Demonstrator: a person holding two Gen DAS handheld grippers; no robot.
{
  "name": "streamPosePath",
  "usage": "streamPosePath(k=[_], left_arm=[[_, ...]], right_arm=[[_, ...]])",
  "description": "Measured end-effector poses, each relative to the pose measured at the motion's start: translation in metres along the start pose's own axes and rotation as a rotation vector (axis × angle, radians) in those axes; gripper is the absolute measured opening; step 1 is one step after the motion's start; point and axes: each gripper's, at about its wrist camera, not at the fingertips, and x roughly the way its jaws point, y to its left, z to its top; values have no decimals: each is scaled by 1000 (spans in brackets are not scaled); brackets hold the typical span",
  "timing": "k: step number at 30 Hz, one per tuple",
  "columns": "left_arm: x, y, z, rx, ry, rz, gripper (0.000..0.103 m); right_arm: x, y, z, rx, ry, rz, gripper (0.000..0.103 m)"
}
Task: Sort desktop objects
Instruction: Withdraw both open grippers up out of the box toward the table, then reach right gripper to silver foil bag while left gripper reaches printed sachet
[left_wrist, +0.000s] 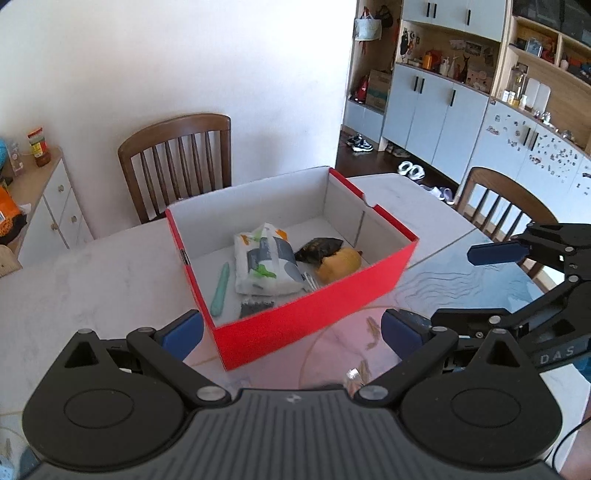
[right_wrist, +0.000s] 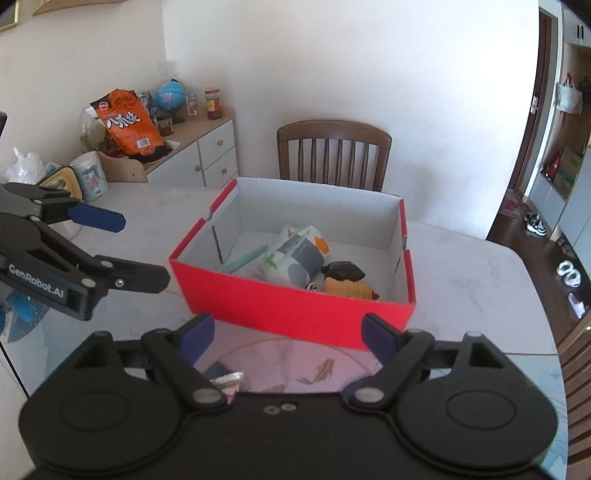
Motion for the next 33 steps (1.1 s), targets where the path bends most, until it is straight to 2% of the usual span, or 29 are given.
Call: streamPosePath(k=[14,21,24,29,33], left_arm=[[-33,-9,-53,15,-18,-100,103],[-43,-13,-77,24,-40,-107,103],[-46,-15,-88,33,-39,-137,103],[-52,-22,-108,76,-58,-150,103],[-53,-20,-125,72,-54,-164,103]], right_arm=[[-19,21,-37,3,-3,-26,87],[-24,27,-52,28,3,-43,87],[-23,29,-57,44,7,-43,87],[-23,34,-64,62,8,-47,87],[-21,35,-69,72,9,-52,87]])
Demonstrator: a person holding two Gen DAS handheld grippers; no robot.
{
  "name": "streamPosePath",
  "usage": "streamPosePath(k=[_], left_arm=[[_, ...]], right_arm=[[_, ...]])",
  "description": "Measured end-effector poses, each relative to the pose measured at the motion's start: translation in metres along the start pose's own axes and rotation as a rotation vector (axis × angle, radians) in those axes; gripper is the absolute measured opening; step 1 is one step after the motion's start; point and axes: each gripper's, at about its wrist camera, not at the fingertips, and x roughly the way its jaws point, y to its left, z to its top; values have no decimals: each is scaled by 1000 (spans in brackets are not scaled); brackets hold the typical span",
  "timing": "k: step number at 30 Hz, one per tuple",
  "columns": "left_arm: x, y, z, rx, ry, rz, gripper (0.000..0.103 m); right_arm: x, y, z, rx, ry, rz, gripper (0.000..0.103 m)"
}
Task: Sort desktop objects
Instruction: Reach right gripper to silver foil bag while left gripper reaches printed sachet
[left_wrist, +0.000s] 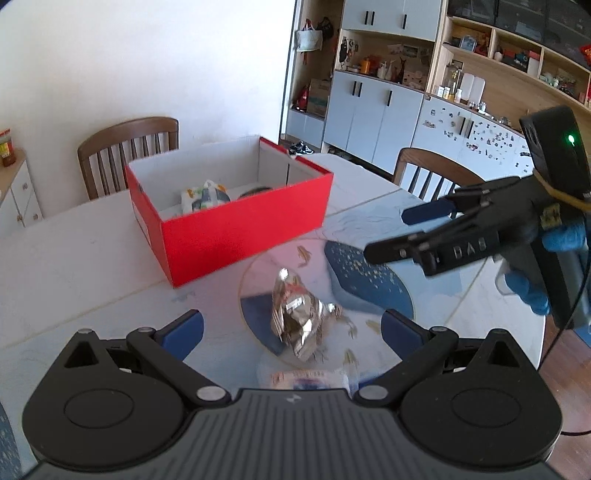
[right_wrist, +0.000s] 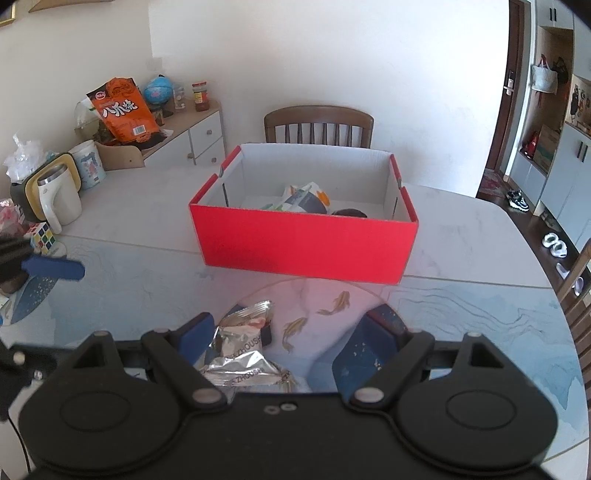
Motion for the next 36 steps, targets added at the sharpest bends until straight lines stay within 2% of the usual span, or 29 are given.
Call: streamPosePath(k=[7,12,21,25,36], left_arm=[[9,-2,-38,-23,60,16,103],[12,-7,-56,-25,80,68,103],[18,-3,-75,-76,93,95,103],[21,-4,-86,-64,101,124,103],[28,-8,-110,-78,115,123,103]], right_arm=[[9,12,-11,-8,19,2,87],[17,19,-18,4,25,4,87],[33,24,-27,30,46,-8,87],[38,27,-30,33,48,-11,87],[55,37,-39,17,65,-2,86]])
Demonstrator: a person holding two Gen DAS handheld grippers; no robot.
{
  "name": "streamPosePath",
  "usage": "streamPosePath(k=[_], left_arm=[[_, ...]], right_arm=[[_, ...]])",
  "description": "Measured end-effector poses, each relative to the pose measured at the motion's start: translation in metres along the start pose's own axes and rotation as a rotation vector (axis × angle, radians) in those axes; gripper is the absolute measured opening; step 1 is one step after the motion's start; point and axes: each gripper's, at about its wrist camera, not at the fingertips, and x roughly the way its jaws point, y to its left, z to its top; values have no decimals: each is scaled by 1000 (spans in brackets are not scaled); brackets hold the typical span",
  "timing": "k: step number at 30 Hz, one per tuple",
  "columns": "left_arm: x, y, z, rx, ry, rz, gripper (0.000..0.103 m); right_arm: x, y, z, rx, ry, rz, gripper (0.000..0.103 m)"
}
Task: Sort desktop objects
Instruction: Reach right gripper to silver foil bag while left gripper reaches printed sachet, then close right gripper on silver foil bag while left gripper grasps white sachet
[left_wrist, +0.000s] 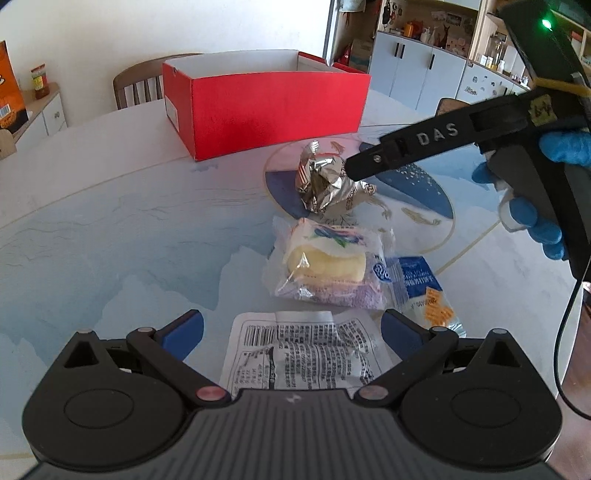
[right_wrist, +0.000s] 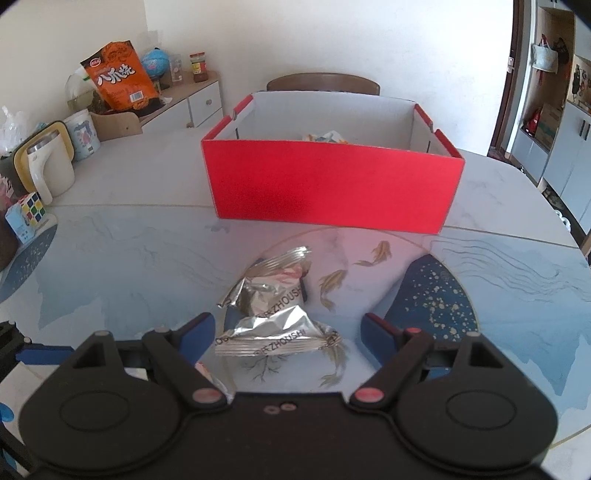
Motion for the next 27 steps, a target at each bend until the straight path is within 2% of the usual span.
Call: streamPosePath(k=[13,17,27], left_arm=[[-3,-8,-10,-26,-25,72,103],[0,-13,-12,-13,-14,66,103],[-4,-16,-15,164,-1,-65,103]], right_arm=[[13,3,0,6,8,4,86],[13,5,1,-3,12,9,86],[15,6,1,-8,19,10,86]])
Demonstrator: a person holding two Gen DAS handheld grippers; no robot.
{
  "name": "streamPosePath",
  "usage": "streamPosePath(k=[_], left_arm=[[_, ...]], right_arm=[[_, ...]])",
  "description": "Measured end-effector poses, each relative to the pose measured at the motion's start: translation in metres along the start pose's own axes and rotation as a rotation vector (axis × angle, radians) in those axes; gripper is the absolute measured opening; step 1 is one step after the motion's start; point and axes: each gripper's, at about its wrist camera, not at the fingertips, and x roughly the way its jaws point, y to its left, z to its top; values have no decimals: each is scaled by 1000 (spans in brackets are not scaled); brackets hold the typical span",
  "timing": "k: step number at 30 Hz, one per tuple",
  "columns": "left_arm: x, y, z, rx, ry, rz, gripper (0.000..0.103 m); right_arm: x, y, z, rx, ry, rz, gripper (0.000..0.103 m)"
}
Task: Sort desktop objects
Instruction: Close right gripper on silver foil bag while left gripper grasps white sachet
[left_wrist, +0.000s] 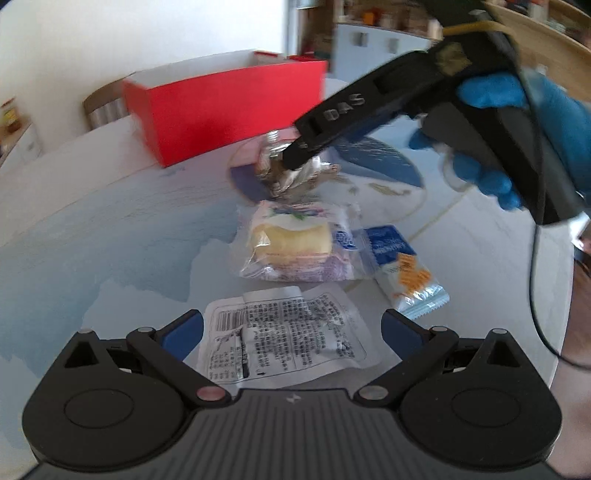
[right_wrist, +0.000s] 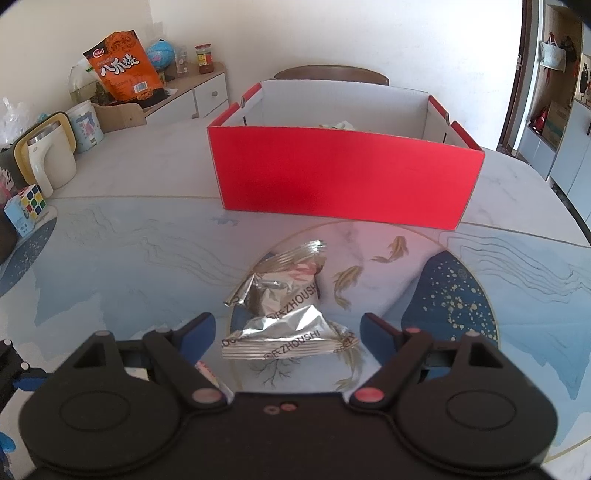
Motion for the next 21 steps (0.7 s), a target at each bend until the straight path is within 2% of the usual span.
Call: streamPosePath(k=[6,11,21], left_arm=[[-2,6,-5,189,-13,-124,103],[-2,17,-6,353,-18,-187,103],[13,29,0,529,5,-369,102]], right_arm=[[3,-2,1,-2,11,4,86],[7,-2,1,-22,27,-5,86],[18,-5,3,-19,42,-12,86]])
